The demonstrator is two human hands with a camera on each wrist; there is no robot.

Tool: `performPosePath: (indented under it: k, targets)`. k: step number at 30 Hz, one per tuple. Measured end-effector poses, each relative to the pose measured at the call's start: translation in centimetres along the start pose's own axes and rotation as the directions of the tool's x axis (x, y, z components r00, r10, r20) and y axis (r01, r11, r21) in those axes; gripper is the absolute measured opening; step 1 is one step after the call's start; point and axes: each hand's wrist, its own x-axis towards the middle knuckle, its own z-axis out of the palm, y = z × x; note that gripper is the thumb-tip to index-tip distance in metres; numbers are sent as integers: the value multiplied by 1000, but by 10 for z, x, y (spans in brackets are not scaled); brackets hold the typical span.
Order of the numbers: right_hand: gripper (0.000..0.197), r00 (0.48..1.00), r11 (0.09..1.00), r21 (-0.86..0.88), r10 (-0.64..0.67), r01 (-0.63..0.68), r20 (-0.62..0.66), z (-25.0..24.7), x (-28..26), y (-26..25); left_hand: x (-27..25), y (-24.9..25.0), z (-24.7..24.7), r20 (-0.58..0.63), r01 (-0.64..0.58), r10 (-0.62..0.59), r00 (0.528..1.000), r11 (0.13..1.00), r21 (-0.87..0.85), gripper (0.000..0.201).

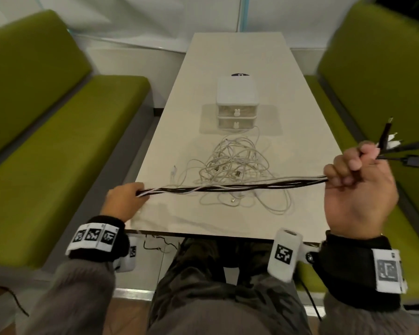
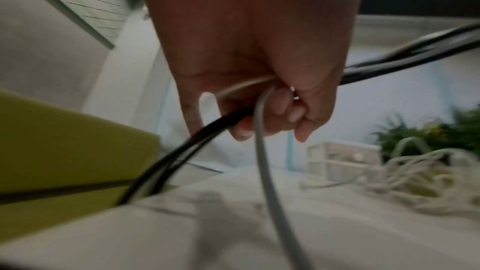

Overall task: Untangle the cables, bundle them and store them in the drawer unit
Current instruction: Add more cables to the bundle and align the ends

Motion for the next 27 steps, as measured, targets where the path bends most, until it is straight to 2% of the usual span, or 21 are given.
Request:
performPosePath:
  k: [3, 6, 8, 11, 13, 15, 17, 18, 19, 20, 21, 23, 25, 27]
  targets:
    - [27, 999, 1000, -5, -10, 10, -36, -11, 5, -2, 9, -23, -10, 0, 91, -91, 996, 996, 1, 20]
    - [27, 996, 999, -38, 20, -23, -82, -12, 4, 8, 17, -22, -15, 12, 70, -70, 997, 997, 25, 9]
    - [28, 994, 998, -55, 38, -44, -105, -10, 4, 14, 23, -21, -15, 145, 61, -70, 987, 996, 66, 9]
    - [28, 990, 993, -84, 76, -87, -121, -7, 3, 21, 30, -19, -16, 431, 26, -77, 899, 992, 122, 27]
    - [29, 988, 987, -110, 100, -113, -121, -5, 1, 27, 30, -6, -23, 502, 14, -36, 864, 999, 48, 44]
    - [29, 987, 983, -134, 109, -125, -121, -4, -1, 32, 31, 13, -33, 472, -56, 72, 879, 997, -48, 53]
    - [29, 987, 981, -145, 111, -128, -117, -3, -2, 37, 40, 27, -35, 310, -153, 184, 933, 981, -121, 32]
    - [29, 987, 981, -144, 114, -130, -112, -2, -2, 39, 44, 37, -35, 202, -136, 169, 965, 976, -170, 18]
    - [29, 988, 981, -144, 118, -132, -104, -1, -3, 41, 49, 45, -32, 112, -89, 118, 987, 968, -233, 9]
    - [29, 988, 981, -143, 120, -133, -98, 0, -3, 42, 55, 53, -25, 77, -22, 44, 996, 964, -264, 11]
    - [28, 988, 981, -144, 120, -133, -96, 1, -3, 43, 60, 61, -17, 83, 44, -23, 996, 963, -267, 20]
    - [28, 987, 979, -150, 125, -138, -96, 2, -4, 45, 67, 74, 0, 147, 146, -129, 981, 983, -114, 36]
    - [28, 986, 976, -158, 132, -147, -100, 3, -5, 45, 72, 81, 12, 151, 217, -213, 965, 976, -13, 36]
    - [29, 986, 976, -159, 135, -149, -100, 2, -5, 45, 77, 84, 18, 142, 248, -246, 959, 969, 4, 34]
